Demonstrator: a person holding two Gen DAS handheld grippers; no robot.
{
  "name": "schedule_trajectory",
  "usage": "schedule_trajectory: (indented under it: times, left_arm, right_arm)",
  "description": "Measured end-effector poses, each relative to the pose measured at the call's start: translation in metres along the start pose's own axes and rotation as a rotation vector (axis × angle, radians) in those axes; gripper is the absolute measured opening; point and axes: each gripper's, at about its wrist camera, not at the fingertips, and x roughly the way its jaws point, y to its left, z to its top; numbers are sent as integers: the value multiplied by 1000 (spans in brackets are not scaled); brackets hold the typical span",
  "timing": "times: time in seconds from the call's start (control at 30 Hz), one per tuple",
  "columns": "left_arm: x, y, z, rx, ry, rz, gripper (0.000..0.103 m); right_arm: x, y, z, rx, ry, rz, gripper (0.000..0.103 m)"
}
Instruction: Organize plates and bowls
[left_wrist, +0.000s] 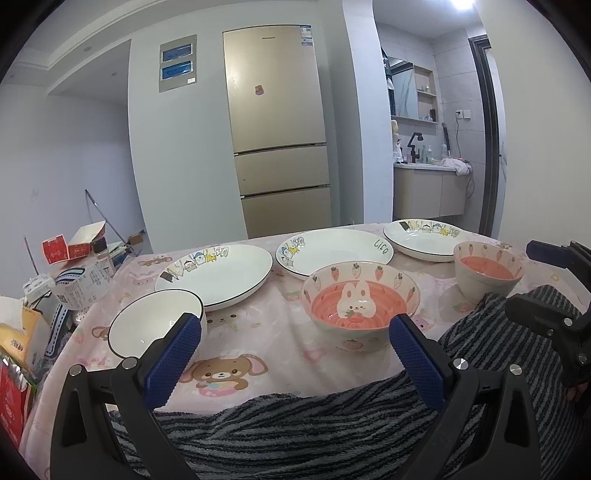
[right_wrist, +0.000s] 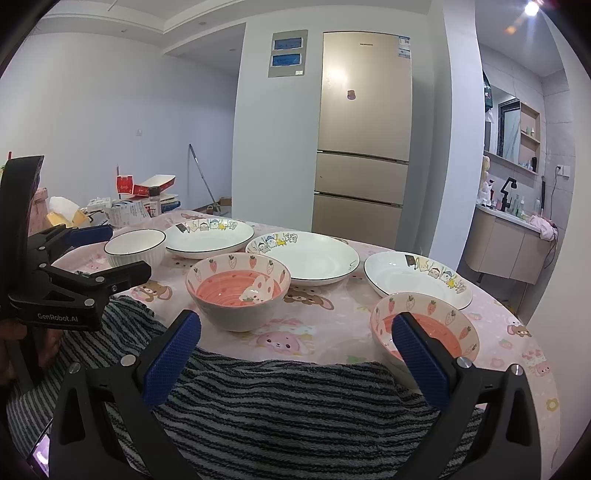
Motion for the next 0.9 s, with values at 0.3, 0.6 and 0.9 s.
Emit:
schedule_trajectory:
  times: [0.3,0.6,0.9]
  left_arm:
    - [2,1,-2,2,12,-3,103]
    - [9,8,14,-45,88,-67,103]
    - [23,15,65,-205,192,-282,103]
  right_arm:
    - [-2,0,1,5,-2,-10,103]
    - [-14,7,13,-29,-38,-15,103]
    - [16,-13,62,83,64,246,92]
